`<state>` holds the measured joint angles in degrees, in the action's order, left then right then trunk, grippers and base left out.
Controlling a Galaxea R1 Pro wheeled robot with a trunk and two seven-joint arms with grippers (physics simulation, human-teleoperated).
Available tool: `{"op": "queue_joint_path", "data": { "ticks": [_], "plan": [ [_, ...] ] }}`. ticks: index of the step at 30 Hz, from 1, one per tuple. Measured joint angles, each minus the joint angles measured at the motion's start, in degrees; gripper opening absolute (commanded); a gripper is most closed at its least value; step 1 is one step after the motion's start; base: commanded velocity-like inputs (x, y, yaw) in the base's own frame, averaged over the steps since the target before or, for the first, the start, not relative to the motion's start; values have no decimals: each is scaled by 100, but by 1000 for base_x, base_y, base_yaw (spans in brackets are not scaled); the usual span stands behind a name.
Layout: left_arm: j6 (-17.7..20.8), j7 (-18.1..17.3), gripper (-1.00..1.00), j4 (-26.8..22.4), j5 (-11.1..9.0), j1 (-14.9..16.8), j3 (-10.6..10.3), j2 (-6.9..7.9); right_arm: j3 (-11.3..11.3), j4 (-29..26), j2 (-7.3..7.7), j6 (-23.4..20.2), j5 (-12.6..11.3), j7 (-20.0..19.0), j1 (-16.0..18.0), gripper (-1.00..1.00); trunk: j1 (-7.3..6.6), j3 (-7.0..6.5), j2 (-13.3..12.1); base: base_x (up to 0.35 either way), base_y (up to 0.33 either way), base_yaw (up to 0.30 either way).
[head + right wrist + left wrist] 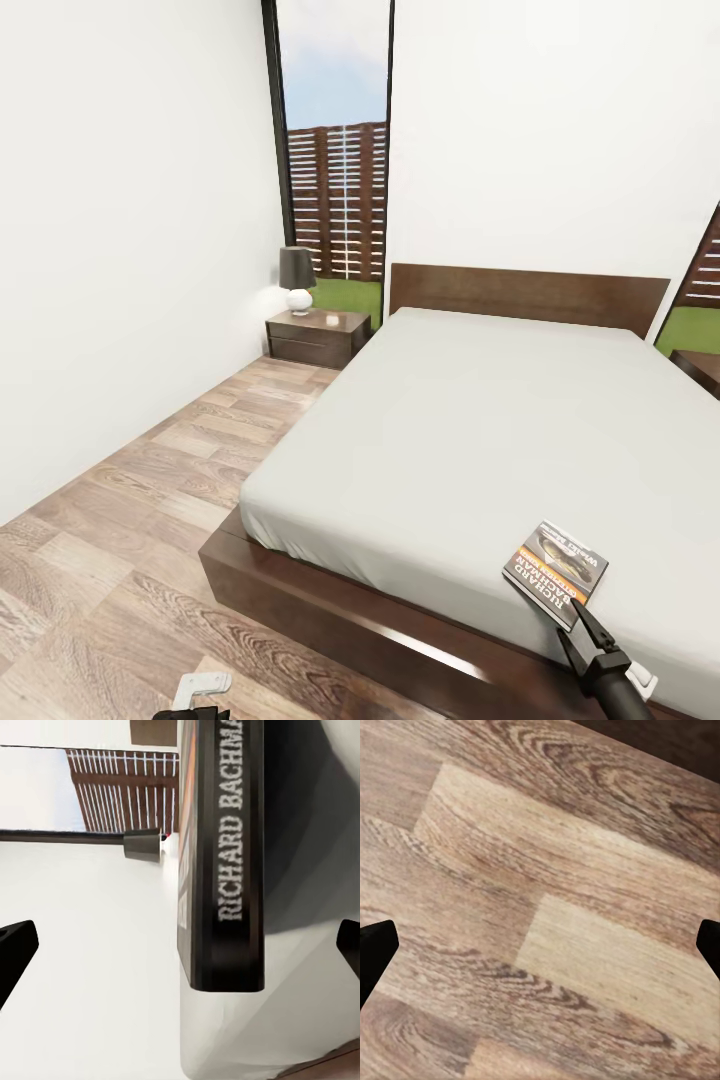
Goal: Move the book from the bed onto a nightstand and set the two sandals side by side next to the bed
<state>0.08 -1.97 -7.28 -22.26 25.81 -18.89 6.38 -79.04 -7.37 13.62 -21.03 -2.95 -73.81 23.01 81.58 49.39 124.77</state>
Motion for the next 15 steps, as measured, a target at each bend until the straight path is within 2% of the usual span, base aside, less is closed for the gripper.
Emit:
{"op": "queue_joint_path", "data": {
  "ticks": [15],
  "plan": [
    [0, 5, 100, 0, 0, 0, 0, 0, -9, 0, 12, 0, 0, -8, 0, 100, 0, 0, 0, 0, 0, 0]
  ]
}}
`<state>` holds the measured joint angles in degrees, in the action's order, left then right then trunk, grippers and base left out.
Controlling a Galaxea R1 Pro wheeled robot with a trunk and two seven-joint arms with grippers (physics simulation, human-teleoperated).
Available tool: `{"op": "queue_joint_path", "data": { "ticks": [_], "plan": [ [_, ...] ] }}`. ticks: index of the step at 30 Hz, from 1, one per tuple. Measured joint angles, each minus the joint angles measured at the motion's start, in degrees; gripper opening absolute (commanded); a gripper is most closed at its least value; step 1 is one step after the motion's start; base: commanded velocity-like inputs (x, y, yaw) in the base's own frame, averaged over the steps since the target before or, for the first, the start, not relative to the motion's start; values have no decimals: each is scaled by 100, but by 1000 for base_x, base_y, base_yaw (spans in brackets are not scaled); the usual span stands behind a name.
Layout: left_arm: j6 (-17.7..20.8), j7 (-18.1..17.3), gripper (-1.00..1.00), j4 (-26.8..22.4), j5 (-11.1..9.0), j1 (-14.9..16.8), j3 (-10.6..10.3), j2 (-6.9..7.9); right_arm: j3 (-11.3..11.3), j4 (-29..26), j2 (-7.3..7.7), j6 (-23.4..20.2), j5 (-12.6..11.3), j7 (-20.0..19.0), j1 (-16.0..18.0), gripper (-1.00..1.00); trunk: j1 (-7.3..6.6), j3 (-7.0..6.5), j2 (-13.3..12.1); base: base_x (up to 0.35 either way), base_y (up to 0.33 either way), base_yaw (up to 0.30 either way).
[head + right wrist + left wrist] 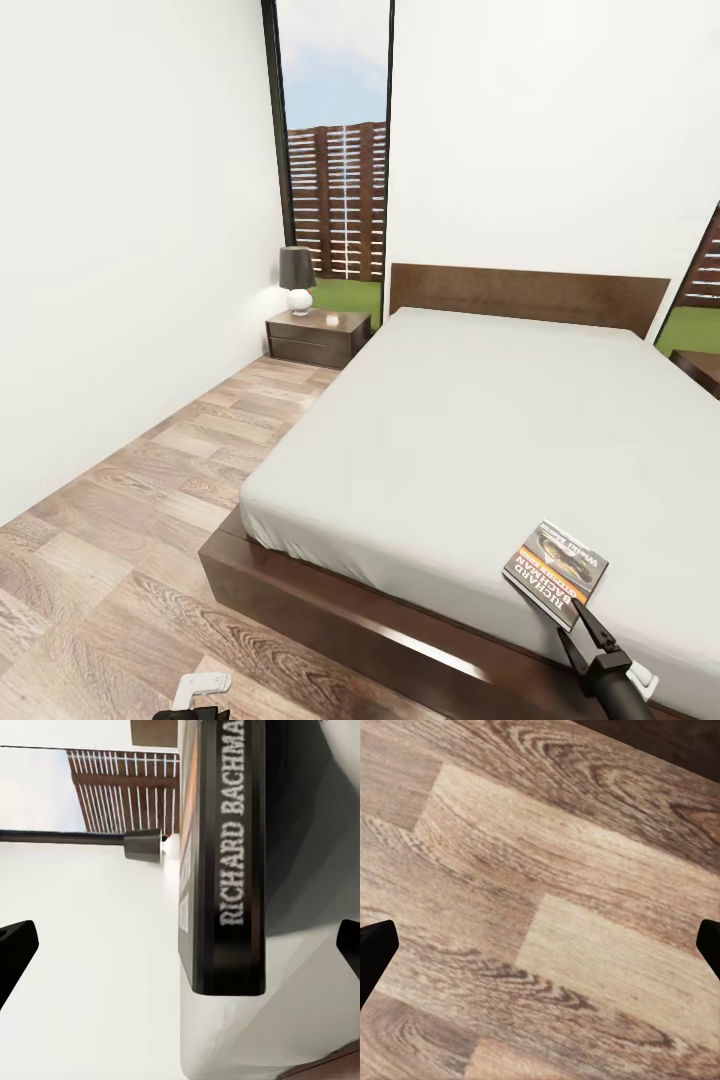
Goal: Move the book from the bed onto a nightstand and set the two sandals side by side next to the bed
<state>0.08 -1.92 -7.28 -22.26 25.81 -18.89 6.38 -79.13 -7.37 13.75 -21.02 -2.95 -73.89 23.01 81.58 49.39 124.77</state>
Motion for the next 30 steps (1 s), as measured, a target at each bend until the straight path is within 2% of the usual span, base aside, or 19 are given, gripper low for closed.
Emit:
{"op": "queue_joint_path", "data": {
  "ticks": [12, 13, 30],
  "plan": [
    [0, -5, 100, 0, 0, 0, -2, 0, 0, 0, 5, 0, 0, 0, 0, 100, 0, 0, 0, 0, 0, 0],
    [0, -5, 100, 0, 0, 0, -1, 0, 0, 0, 5, 0, 0, 0, 0, -100, 0, 0, 0, 0, 0, 0],
    [0, -5, 100, 0, 0, 0, -2, 0, 4, 0, 5, 13, 4, -2, 0, -100, 0, 0, 0, 0, 0, 0]
  ]
}}
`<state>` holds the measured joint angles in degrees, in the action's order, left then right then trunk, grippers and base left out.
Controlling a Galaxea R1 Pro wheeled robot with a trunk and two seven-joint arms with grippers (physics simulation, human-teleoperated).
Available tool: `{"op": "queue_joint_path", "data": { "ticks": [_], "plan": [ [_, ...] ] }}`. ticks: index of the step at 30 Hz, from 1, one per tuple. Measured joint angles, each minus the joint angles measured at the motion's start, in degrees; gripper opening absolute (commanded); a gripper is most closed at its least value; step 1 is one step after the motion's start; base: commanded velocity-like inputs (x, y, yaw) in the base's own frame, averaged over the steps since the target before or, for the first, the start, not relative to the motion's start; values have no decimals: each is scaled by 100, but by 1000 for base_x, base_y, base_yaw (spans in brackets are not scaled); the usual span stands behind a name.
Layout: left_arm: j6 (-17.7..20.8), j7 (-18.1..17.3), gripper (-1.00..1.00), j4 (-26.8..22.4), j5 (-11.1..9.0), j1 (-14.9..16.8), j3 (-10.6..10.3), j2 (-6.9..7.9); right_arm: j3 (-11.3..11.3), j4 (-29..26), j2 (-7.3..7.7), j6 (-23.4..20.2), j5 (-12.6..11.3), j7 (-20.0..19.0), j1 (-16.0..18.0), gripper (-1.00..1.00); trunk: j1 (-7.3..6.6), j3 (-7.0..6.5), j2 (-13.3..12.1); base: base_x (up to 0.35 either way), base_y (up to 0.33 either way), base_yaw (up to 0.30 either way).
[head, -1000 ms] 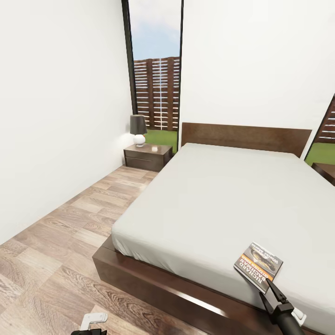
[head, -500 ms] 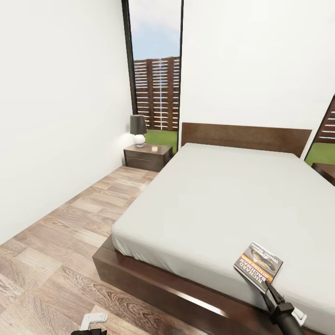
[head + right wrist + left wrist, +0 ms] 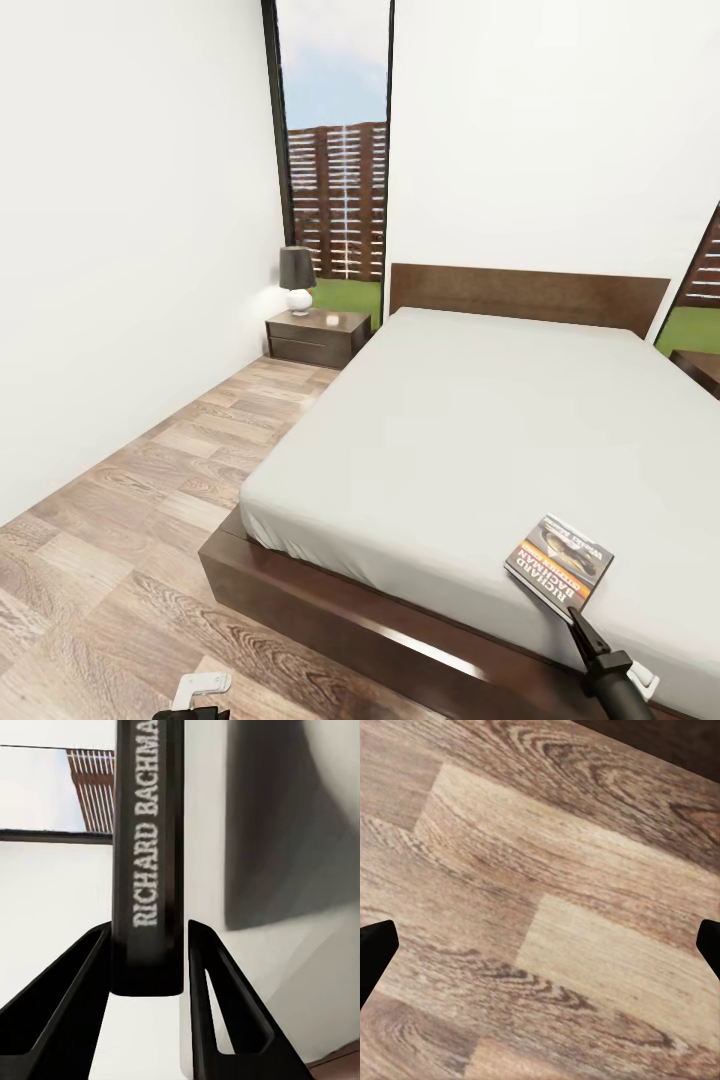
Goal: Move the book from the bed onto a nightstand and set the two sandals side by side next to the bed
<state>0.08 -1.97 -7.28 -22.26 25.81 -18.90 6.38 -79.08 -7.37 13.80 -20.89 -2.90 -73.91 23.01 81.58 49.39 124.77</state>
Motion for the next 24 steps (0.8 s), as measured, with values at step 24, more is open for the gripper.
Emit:
{"op": "queue_joint_path", "data": {
  "ticks": [24],
  "plan": [
    [7, -1, 100, 0, 0, 0, 2, 0, 5, 0, -4, -14, 2, 8, 0, -100, -285, -233, -520, 0, 0, 0]
  ]
}}
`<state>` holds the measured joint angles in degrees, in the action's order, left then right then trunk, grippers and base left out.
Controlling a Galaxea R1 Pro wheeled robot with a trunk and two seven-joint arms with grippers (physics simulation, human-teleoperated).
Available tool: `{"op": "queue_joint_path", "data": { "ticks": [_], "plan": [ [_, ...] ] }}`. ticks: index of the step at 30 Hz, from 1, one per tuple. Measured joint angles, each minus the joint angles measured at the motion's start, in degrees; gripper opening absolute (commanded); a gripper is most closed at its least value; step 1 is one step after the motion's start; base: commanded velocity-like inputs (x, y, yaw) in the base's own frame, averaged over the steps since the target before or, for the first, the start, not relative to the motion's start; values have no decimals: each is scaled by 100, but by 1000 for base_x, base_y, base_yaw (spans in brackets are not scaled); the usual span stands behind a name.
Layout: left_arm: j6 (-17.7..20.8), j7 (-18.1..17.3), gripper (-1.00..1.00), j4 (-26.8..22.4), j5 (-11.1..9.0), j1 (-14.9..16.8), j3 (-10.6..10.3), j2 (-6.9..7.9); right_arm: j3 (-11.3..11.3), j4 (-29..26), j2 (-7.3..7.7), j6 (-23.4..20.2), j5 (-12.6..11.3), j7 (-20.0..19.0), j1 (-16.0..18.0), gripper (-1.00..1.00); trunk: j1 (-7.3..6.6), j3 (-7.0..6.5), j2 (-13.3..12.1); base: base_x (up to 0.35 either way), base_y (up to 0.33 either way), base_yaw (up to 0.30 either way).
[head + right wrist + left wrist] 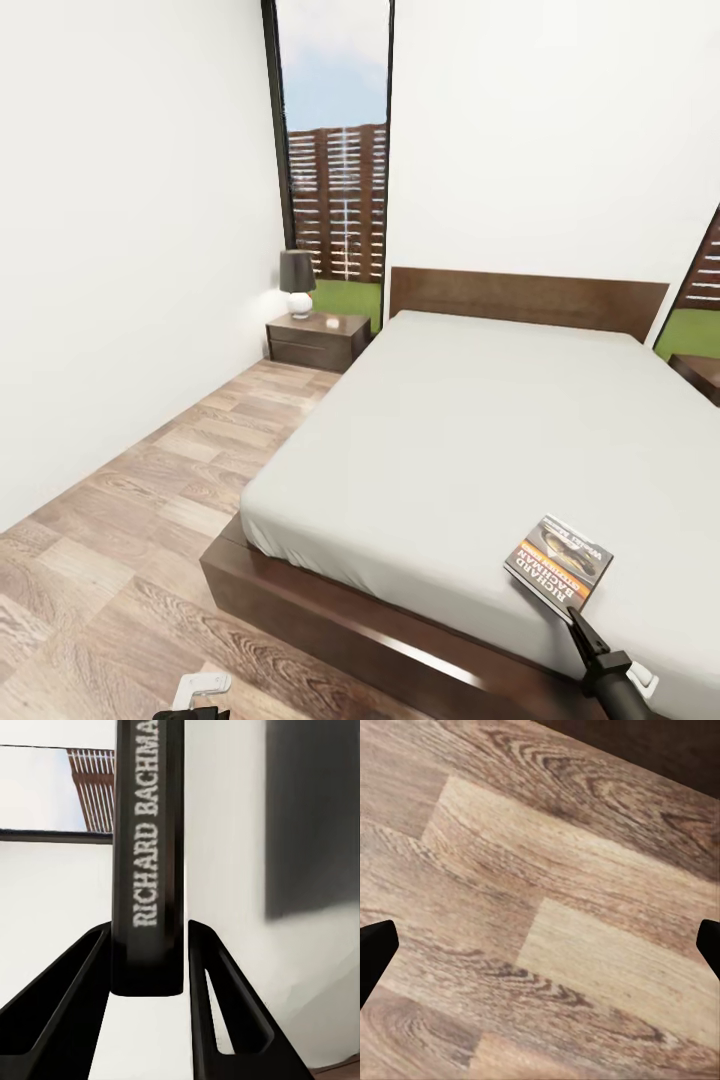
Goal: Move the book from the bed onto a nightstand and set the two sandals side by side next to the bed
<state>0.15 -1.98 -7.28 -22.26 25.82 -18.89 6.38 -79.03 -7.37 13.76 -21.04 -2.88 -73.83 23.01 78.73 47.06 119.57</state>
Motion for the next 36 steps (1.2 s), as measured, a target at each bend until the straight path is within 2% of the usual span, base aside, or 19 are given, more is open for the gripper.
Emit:
{"op": "queue_joint_path", "data": {
  "ticks": [36],
  "plan": [
    [3, 0, 100, 0, 0, 0, 0, 0, 24, 1, -13, 210, 12, -9, -8, -100, -791, -646, -1444, 0, 0, 0]
  ]
}}
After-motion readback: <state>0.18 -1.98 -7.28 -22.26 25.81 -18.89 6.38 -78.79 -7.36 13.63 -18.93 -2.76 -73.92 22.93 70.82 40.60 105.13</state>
